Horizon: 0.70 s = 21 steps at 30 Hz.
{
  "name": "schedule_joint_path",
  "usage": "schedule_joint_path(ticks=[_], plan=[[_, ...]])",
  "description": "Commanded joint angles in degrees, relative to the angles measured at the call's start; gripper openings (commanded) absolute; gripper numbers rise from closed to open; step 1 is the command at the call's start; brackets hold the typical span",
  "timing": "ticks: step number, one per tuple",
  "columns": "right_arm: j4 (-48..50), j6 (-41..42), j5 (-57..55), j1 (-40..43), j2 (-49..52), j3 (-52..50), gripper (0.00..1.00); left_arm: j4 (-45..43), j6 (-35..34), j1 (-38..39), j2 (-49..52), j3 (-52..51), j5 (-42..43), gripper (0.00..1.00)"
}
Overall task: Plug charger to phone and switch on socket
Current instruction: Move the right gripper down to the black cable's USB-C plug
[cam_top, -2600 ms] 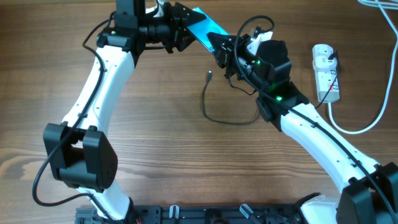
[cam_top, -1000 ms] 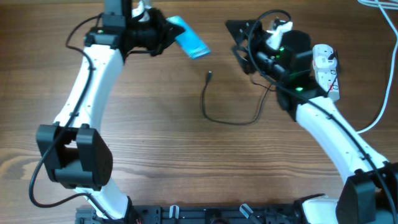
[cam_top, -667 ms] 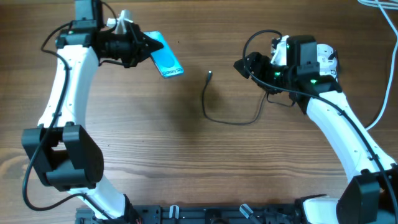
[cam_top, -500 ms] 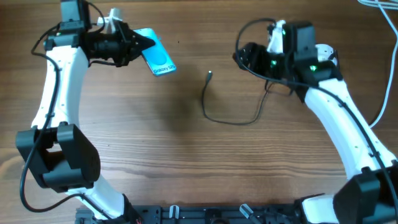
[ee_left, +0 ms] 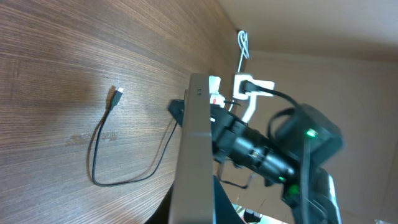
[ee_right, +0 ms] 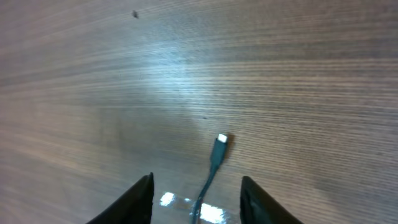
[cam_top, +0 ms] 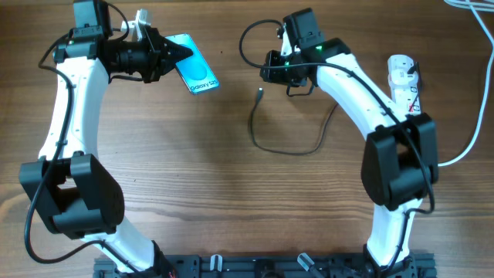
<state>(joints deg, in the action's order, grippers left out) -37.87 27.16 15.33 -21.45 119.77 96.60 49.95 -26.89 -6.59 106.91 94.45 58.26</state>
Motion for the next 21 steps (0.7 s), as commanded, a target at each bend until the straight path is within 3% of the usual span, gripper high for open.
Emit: schedule_joint_path(ticks=[1, 21], plan=[[1.8, 0.4, -1.0, -1.0, 2.7, 1.4, 0.36, 0.1, -0.6, 0.0, -1.2, 0.7, 2.4, 0.04], [4.6, 4.8, -3.6, -4.1, 13.2, 1.2, 0.29, 0.0, -0.8, 0.0, -1.2, 0.7, 2.4, 0.04]])
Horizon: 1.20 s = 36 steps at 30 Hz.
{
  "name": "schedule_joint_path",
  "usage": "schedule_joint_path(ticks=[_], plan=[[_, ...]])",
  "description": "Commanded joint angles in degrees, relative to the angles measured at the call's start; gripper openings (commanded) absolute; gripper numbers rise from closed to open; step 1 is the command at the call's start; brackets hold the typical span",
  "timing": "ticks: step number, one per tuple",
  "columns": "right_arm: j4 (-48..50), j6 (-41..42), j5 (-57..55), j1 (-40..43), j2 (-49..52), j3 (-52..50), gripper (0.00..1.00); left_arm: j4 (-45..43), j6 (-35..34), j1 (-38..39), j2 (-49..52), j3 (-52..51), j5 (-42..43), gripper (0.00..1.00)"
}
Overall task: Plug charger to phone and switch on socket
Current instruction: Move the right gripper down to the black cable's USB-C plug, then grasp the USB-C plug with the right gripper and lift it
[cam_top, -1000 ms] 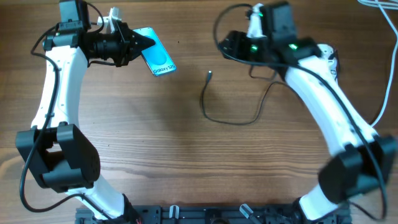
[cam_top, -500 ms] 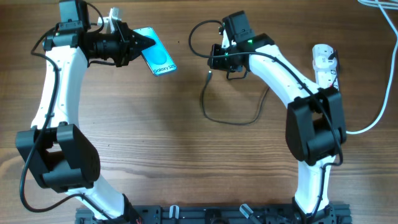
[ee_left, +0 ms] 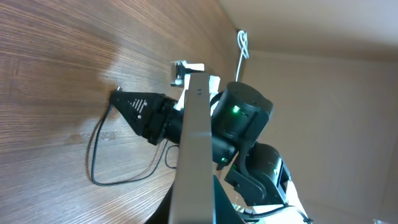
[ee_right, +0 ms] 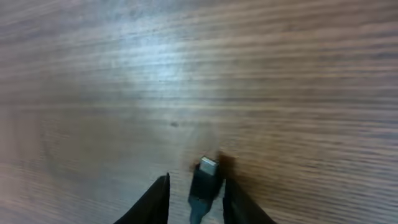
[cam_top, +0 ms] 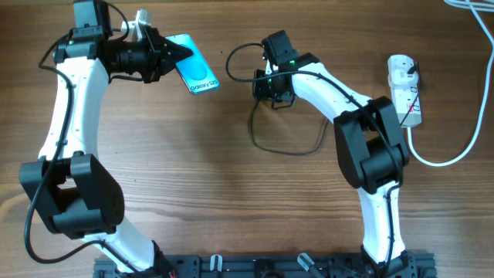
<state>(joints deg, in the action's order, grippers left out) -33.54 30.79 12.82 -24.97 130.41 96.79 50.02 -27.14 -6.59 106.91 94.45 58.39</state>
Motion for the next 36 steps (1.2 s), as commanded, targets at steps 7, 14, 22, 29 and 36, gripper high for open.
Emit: schedule_joint_path(ticks=[7, 14, 22, 29, 36], plan=[[1.0, 2.8, -2.6, -0.6, 2.6, 0.4, 0.18, 0.0, -0.5, 0.0, -1.2, 0.7, 2.3, 0.04], [1.6, 0.8, -4.1, -1.8, 3.3, -0.9, 0.05, 0.0, -0.5, 0.0, -1.2, 0.7, 2.2, 0.04], [-4.0, -4.9, -8.3, -1.7, -0.5, -0.6, 0.05, 0.0, -0.5, 0.0, -1.2, 0.7, 2.2, 0.04], [-11.0, -9.8, -17.2, -1.8, -3.7, 0.5, 0.05, 0.0, -0.5, 0.0, -1.2, 0.7, 2.2, 0.04], [-14.9, -9.7, -17.0, -1.8, -3.3, 0.3, 0.05, 0.0, -0.5, 0.0, -1.2, 0.7, 2.2, 0.04]])
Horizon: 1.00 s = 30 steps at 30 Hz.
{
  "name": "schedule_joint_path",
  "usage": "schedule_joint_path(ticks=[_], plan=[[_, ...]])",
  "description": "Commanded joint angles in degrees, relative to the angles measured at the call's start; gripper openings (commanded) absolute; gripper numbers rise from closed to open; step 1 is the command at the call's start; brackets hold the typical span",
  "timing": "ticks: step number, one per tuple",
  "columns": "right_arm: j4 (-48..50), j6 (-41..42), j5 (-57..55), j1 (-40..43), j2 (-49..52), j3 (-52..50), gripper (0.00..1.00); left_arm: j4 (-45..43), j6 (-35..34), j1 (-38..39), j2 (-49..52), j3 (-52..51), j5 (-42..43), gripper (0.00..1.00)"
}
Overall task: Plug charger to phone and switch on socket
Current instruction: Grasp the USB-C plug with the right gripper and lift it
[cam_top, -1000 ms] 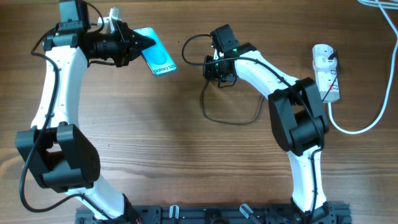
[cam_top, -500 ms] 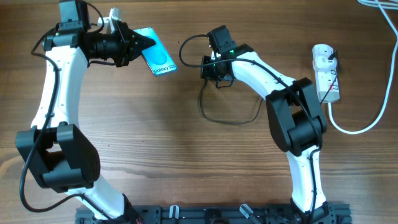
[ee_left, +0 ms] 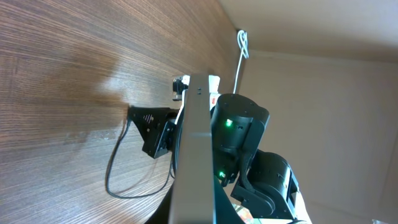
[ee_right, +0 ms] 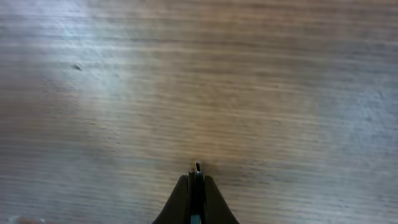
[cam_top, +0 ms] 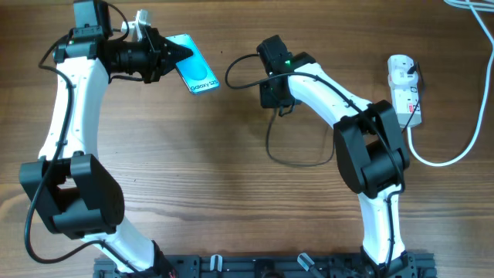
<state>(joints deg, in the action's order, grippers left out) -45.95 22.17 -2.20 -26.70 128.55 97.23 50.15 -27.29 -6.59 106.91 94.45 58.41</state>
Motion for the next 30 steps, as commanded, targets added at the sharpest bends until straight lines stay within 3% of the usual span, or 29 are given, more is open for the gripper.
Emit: schedule_joint_path(ticks=[1, 4, 10, 23, 30], plan=[[-3.5, -1.0, -1.6, -0.1, -1.4, -0.2, 0.05, -0.2, -0.4, 0.0, -1.2, 0.7, 2.2, 0.04], [-6.0, -1.0, 1.0, -0.1, -1.4, -0.2, 0.08, -0.2, -0.4, 0.0, -1.2, 0.7, 2.2, 0.04], [-8.1, 0.2, 2.2, -0.1, -1.4, -0.2, 0.23, -0.2, -0.4, 0.0, -1.2, 0.7, 2.2, 0.04], [-9.5, 3.0, 8.2, -0.1, -1.4, -1.4, 0.25, -0.4, -0.3, 0.0, -1.2, 0.7, 2.2, 0.04], [-4.0, 3.7, 8.0, 0.0, -1.4, -4.4, 0.25, -0.4, -0.3, 0.0, -1.2, 0.7, 2.2, 0.04]])
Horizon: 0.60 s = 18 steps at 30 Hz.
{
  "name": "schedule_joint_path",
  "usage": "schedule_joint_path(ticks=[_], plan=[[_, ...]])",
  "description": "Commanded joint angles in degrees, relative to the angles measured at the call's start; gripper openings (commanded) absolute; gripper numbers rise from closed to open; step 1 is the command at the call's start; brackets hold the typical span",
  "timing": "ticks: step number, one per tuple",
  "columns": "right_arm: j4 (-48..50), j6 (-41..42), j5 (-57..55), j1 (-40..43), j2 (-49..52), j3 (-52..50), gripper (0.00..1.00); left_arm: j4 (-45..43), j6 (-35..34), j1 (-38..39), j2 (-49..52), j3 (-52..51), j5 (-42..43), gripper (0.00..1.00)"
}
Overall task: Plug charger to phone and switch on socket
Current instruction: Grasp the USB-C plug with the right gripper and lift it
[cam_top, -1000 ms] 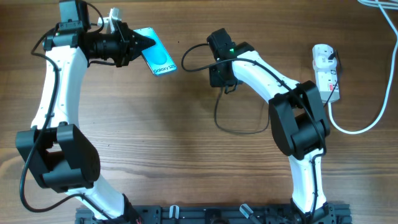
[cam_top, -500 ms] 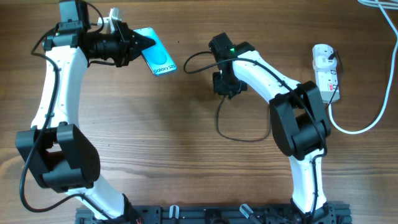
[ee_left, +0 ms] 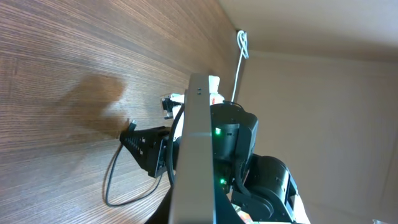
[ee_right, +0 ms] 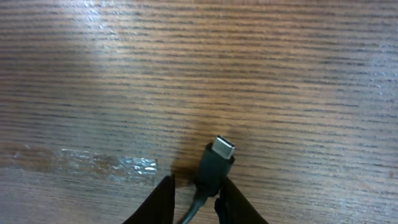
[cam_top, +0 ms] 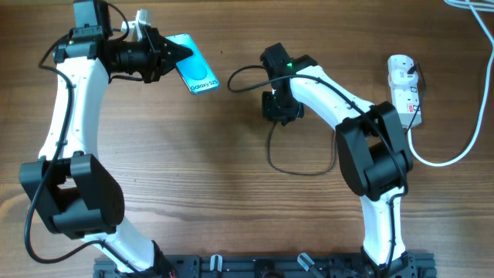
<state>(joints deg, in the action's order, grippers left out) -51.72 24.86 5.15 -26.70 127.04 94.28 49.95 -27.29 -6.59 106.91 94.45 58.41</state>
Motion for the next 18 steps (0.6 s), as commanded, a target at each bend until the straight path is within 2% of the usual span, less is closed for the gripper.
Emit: schedule_joint_path(ticks=[1, 7, 9, 15, 18], plan=[[2.3, 1.0, 0.7, 0.0, 0.2, -1.4, 0.25, -0.2, -0.3, 0.0, -1.2, 0.7, 2.2, 0.04], [3.6, 1.0, 0.0, 0.2, 0.2, -1.4, 0.23, -0.2, -0.3, 0.0, -1.2, 0.7, 2.2, 0.04], [3.4, 1.1, 0.1, 0.1, 0.2, -1.4, 0.05, -0.2, -0.3, 0.0, -1.2, 0.7, 2.2, 0.04], [-1.6, 0.1, -6.3, 0.1, -1.4, 1.8, 0.05, -0.3, -0.3, 0.0, -1.2, 0.7, 2.2, 0.04], [-0.6, -3.0, -6.9, 0.1, -2.0, 3.6, 0.05, -0.4, -0.3, 0.0, -1.2, 0.7, 2.2, 0.04]])
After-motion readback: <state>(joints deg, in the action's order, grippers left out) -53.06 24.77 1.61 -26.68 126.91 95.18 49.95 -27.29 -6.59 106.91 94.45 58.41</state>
